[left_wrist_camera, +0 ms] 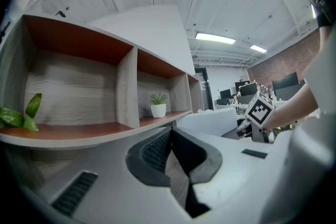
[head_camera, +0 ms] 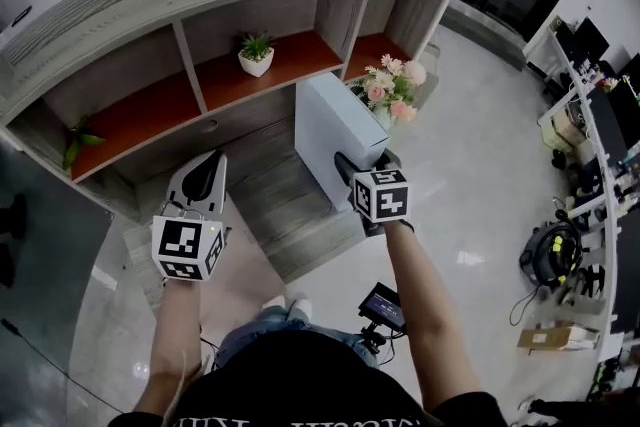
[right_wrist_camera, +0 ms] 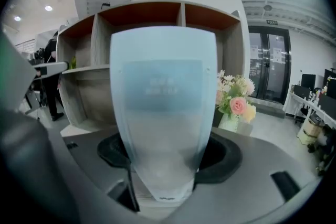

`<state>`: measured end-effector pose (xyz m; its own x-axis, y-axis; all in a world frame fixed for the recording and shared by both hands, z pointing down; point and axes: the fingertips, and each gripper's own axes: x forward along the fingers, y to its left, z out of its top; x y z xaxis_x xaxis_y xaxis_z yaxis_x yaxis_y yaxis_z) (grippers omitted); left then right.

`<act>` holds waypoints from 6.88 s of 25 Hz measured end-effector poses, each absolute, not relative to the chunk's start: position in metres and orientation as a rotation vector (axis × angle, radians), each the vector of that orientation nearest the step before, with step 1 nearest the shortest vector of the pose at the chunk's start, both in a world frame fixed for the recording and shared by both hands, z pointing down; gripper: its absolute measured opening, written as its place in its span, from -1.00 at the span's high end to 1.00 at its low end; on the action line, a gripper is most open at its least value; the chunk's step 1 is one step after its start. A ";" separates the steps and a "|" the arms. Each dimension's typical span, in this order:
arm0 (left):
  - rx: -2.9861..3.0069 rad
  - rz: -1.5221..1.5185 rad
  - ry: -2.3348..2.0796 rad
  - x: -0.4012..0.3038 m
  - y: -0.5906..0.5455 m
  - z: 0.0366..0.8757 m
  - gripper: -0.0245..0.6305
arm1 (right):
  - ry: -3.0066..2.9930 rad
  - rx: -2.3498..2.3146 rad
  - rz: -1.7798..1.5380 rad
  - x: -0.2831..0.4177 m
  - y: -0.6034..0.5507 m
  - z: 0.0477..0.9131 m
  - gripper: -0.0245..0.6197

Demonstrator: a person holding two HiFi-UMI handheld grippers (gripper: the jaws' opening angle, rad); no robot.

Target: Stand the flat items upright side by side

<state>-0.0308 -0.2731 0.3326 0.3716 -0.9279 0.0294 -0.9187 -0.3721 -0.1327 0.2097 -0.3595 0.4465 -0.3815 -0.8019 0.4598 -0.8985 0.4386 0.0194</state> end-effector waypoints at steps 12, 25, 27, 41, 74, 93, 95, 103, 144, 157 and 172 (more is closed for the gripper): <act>-2.504 -0.169 1.754 -0.039 -0.276 0.339 0.89 | -2.212 1.417 0.393 0.198 -0.397 0.467 -0.09; -2.453 -0.190 1.848 -0.053 -0.277 0.344 0.89 | -2.182 1.436 0.432 0.188 -0.437 0.466 -0.09; -2.447 -0.196 1.868 -0.055 -0.276 0.346 0.89 | -2.190 1.423 0.449 0.190 -0.438 0.466 -0.09; -2.412 -0.266 1.963 -0.055 -0.250 0.360 0.89 | -2.237 1.510 0.375 0.184 -0.441 0.467 -0.19; -2.485 -0.165 1.832 -0.097 -0.191 0.354 0.89 | -2.241 1.629 0.390 0.179 -0.331 0.425 -0.29; -2.548 -0.094 1.782 -0.245 -0.137 0.363 0.89 | -2.246 1.608 0.412 0.030 -0.224 0.417 -0.28; -2.556 -0.094 1.790 -0.259 -0.131 0.369 0.89 | -2.245 1.589 0.411 0.012 -0.216 0.422 -0.28; -2.585 -0.100 1.821 -0.300 -0.107 0.391 0.89 | -2.224 1.446 0.414 -0.060 -0.178 0.462 -0.28; -2.614 -0.171 1.977 -0.357 -0.062 0.455 0.89 | -1.826 0.944 0.253 -0.173 -0.079 0.656 -0.29; -2.659 -0.129 1.913 -0.329 -0.079 0.449 0.89 | -1.863 0.648 0.239 -0.120 -0.062 0.653 -0.26; -2.743 -0.241 1.809 -0.301 -0.091 0.467 0.89 | -1.790 0.443 -0.020 -0.037 -0.057 0.658 -0.26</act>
